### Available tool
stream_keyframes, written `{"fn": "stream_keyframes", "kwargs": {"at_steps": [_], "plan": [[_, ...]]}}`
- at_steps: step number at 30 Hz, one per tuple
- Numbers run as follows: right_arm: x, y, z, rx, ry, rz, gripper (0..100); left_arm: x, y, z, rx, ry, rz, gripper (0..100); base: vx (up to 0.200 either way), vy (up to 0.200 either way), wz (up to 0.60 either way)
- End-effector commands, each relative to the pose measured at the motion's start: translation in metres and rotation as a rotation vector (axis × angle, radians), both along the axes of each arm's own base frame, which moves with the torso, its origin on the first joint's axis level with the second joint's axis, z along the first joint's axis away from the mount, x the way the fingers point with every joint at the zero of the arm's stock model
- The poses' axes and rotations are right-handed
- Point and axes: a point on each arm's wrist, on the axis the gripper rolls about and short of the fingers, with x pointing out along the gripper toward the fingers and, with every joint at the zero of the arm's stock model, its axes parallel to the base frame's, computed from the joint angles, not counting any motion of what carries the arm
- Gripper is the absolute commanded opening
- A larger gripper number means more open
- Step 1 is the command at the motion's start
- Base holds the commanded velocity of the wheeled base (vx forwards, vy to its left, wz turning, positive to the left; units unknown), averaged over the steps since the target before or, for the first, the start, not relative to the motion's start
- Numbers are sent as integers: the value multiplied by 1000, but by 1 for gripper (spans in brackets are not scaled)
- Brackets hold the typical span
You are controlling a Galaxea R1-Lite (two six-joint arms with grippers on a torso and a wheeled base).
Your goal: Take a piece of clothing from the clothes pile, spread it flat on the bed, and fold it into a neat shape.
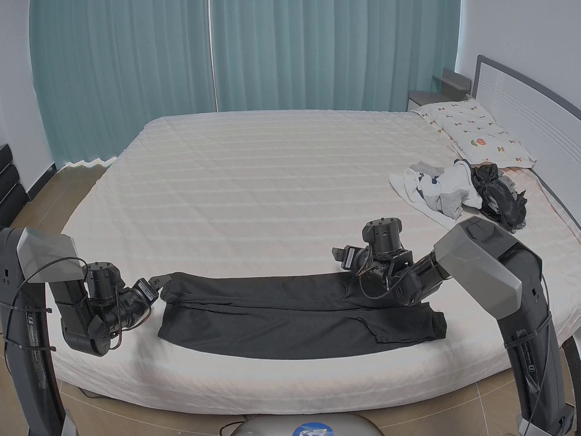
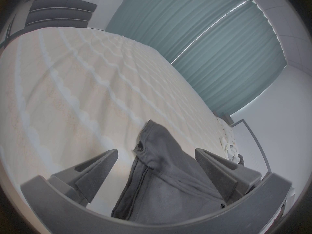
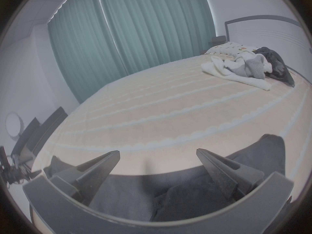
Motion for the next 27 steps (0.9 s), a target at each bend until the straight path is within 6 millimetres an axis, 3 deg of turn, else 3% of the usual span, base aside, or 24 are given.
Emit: {"fn": "stream_keyframes", "kwargs": {"at_steps": [1, 7, 8, 11, 14, 21, 27], "plan": [[-13, -8, 43, 68, -28, -42, 100, -9, -1, 8, -3, 46, -37, 100, 0, 0, 0], [-57, -30, 57, 115, 59, -82, 100, -20, 2, 15, 26, 146, -131, 100, 0, 0, 0], [-78, -40, 59, 157, 99, -110, 100, -25, 2, 15, 46, 183, -151, 100, 0, 0, 0], [-99, -51, 58, 209, 137, -147, 100, -30, -2, 11, 72, 213, -184, 100, 0, 0, 0], [-125, -74, 50, 312, 181, -198, 100, -38, -4, 5, 126, 235, -231, 100, 0, 0, 0], [-150, -109, 25, 450, 178, -220, 100, -35, -9, 0, 144, 249, -239, 100, 0, 0, 0], [-155, -119, 17, 486, 178, -210, 100, -34, -15, -9, 173, 273, -233, 100, 0, 0, 0]]}}
